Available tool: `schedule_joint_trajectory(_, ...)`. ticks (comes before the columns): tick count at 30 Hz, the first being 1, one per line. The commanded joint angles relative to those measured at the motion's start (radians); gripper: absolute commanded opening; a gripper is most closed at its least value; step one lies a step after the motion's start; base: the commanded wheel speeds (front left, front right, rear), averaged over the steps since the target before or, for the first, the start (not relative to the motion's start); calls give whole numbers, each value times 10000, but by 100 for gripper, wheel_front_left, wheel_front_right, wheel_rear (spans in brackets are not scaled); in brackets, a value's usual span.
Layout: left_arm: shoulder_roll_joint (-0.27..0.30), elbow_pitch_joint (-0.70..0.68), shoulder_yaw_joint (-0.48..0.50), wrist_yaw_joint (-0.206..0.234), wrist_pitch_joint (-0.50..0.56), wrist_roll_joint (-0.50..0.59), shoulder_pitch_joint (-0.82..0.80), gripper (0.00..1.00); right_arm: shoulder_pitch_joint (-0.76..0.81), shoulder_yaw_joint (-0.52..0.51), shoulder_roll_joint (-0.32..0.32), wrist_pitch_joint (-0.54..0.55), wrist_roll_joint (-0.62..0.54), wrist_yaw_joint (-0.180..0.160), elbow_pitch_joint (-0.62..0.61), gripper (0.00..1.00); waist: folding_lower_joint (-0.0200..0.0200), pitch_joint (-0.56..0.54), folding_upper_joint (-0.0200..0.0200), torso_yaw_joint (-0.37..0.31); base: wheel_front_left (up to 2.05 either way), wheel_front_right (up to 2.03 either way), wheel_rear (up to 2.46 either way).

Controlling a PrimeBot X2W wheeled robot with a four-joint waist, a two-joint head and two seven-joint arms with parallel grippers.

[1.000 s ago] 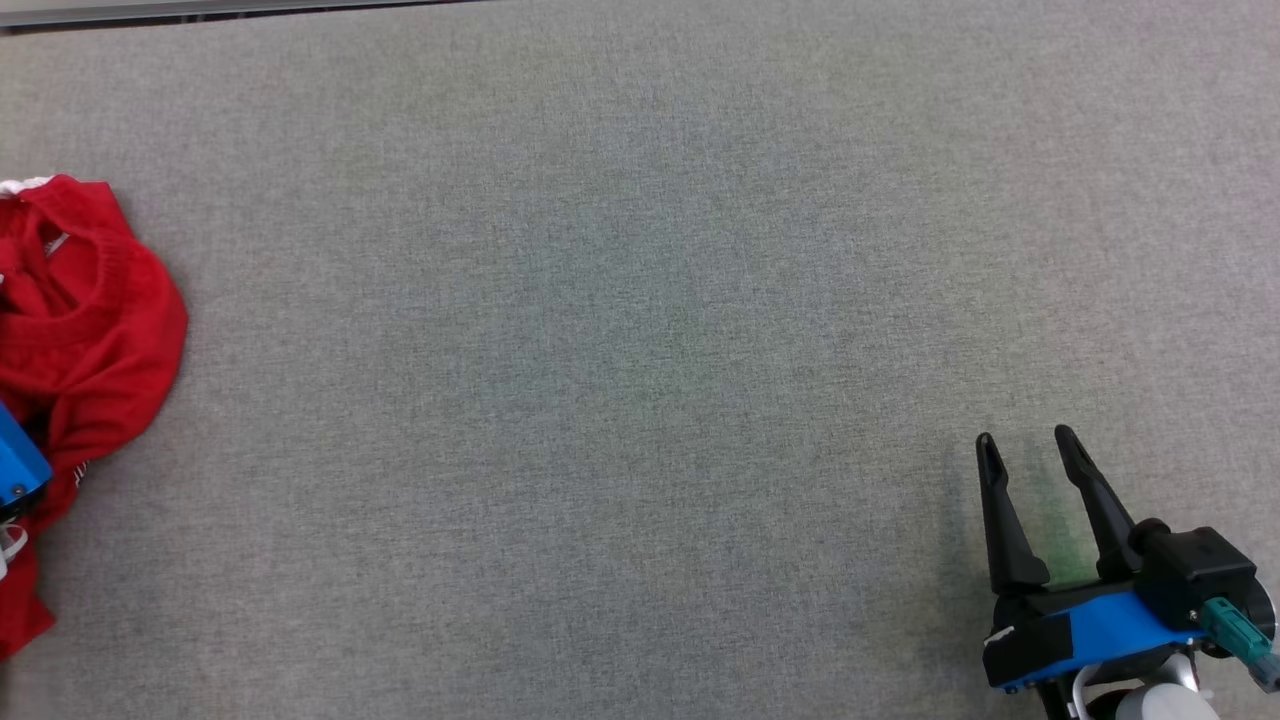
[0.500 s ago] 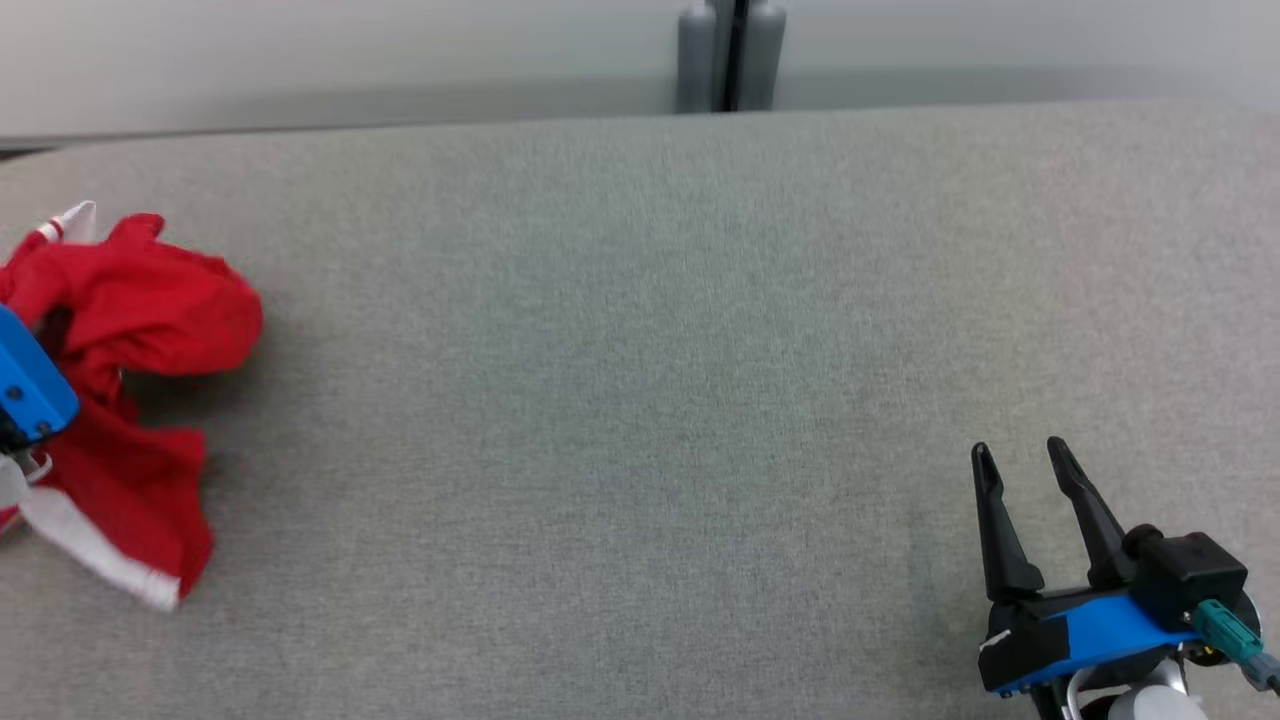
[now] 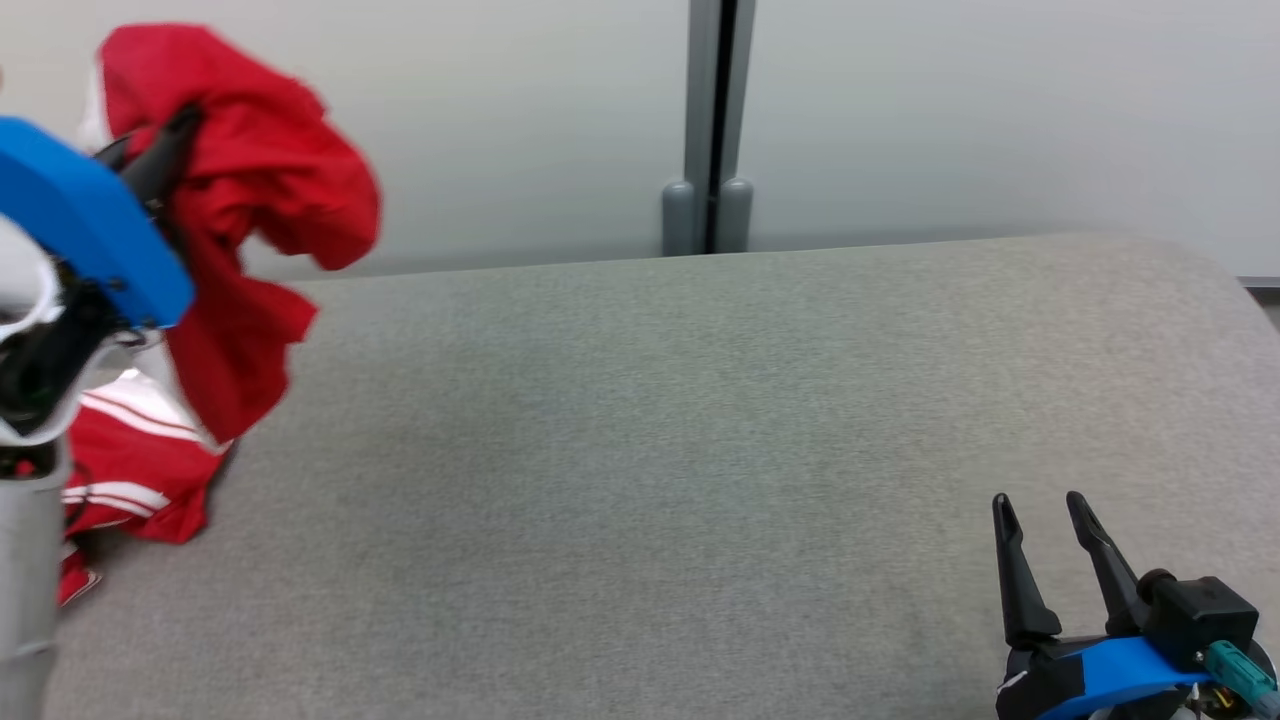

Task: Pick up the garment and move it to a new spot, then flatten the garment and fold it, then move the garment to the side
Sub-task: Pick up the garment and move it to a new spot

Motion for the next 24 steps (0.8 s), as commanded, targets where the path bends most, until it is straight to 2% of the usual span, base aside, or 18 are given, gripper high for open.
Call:
schedule_joint_trajectory(1,-242,-120,-118,-67,-71,-93,-184,0,64,4,-41,26,-22,5,-58,100,2,-194,0,-256,0,0,0)
schedule_joint_trajectory(6,-1113,-534,-729,-301,-303,-245,-429,0,125,10,-38,170,-71,5,-283,100,2,-230,0,-743,0,0,0)
schedule_joint_trajectory(10,-1669,-385,-1570,-588,-390,-74,-32,0,190,-33,-39,327,-147,5,-495,100,2,-148,0,-1238,0,0,0)
schedule_joint_trajectory(17,-2428,713,-2825,-1002,-1222,392,962,0,287,-168,-38,530,-153,5,-852,100,2,137,0,-2121,0,0,0)
schedule_joint_trajectory(24,-3021,2437,-3981,-1272,-2452,1060,1605,0,233,-104,-36,442,43,5,-818,100,2,504,0,-2542,0,0,0)
